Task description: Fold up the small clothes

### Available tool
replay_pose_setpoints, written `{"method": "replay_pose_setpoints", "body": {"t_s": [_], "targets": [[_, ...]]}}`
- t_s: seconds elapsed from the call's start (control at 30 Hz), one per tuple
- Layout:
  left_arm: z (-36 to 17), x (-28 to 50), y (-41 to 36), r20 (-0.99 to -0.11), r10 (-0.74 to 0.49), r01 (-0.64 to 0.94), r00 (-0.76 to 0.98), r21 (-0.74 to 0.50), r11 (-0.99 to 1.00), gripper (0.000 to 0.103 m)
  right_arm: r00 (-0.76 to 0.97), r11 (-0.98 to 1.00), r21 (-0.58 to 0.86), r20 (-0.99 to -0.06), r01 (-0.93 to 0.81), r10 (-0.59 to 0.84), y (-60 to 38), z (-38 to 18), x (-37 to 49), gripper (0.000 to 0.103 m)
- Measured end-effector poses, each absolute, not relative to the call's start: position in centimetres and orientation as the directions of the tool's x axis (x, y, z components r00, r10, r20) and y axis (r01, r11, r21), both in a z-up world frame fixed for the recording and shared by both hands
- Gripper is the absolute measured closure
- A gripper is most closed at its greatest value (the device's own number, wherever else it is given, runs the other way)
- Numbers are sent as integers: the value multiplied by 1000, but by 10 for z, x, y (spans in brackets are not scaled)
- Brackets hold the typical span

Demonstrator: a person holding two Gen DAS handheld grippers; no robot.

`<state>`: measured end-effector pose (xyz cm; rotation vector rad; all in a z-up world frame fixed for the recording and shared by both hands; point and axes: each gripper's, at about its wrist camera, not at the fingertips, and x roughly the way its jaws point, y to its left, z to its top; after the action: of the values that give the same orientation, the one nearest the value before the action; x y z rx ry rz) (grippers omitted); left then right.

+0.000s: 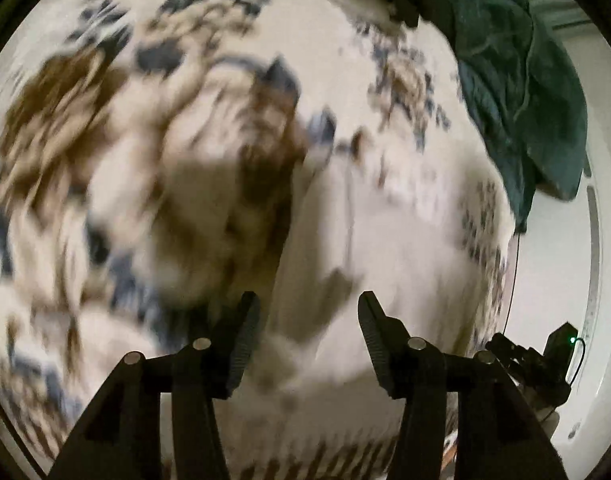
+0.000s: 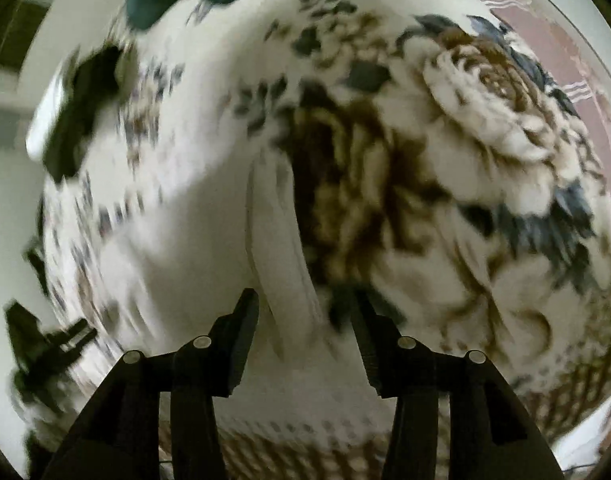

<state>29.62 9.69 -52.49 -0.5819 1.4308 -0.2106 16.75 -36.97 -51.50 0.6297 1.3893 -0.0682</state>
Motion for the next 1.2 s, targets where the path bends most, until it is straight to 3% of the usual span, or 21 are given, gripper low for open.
{"method": "replay_pose_setpoints", "body": {"t_s": [0.13, 0.17, 0.2, 0.23, 0.27, 0.67, 0.77, 0.83, 0.9, 0.93, 1.03, 1.2], "targets": [[-555, 351, 91, -856, -494, -240, 155, -517, 822, 55, 248, 761, 453, -891, 464, 379, -380, -536, 211, 53], [-561, 361, 89, -858, -489, -236, 156, -513, 825, 60, 249, 724, 483, -875, 492, 415, -382, -546, 222, 53], [-566, 369, 87, -863, -480, -227, 161, -505, 832, 71, 247, 706, 496, -867, 505, 433, -383, -553, 229, 55], [-570, 376, 84, -870, -464, -214, 164, -491, 845, 98, 247, 691, 506, -861, 516, 445, -380, -558, 236, 77], [-572, 379, 82, -876, -454, -203, 162, -479, 854, 98, 252, 677, 517, -853, 524, 457, -378, -562, 241, 94], [-579, 376, 98, -892, -427, -206, 149, -450, 869, 98, 255, 698, 435, -900, 569, 353, -381, -576, 269, 95], [-573, 366, 113, -855, -494, -259, 157, -518, 815, 96, 254, 681, 460, -887, 570, 386, -387, -572, 265, 90], [-568, 348, 122, -829, -538, -296, 152, -558, 775, 95, 254, 671, 475, -878, 569, 406, -391, -565, 258, 71], [-563, 325, 123, -810, -571, -293, 135, -583, 758, 94, 267, 675, 486, -872, 554, 409, -395, -554, 245, 59], [-563, 315, 121, -812, -572, -294, 115, -578, 761, 91, 271, 674, 494, -869, 549, 415, -396, -550, 238, 58], [-573, 288, 110, -802, -596, -315, 36, -575, 755, 61, 235, 671, 502, -860, 546, 452, -392, -548, 210, 53], [-578, 266, 102, -788, -612, -352, 71, -594, 724, 63, 154, 665, 492, -852, 562, 501, -375, -567, 174, 49]]}}
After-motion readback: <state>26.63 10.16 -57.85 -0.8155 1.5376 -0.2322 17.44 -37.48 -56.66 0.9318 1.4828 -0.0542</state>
